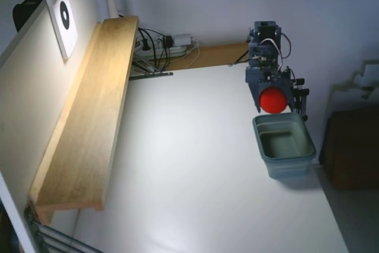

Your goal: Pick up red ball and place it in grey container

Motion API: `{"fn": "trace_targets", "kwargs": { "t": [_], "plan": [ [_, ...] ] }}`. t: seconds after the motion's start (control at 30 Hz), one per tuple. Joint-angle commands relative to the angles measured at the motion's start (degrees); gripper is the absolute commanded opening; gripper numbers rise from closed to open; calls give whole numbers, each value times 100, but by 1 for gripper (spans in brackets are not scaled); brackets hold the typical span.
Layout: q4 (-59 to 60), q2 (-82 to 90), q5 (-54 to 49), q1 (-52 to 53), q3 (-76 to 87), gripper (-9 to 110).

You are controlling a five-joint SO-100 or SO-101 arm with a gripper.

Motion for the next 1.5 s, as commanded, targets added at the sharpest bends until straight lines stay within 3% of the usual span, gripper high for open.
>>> {"fn": "trace_targets", "kwargs": {
  "t": [0.0,0.8,1.47],
  "plan": [
    [37,112,18,-40,-244,38],
    [59,298,18,324,-95,36],
    [179,1329,18,2346,731,26]
  ]
}}
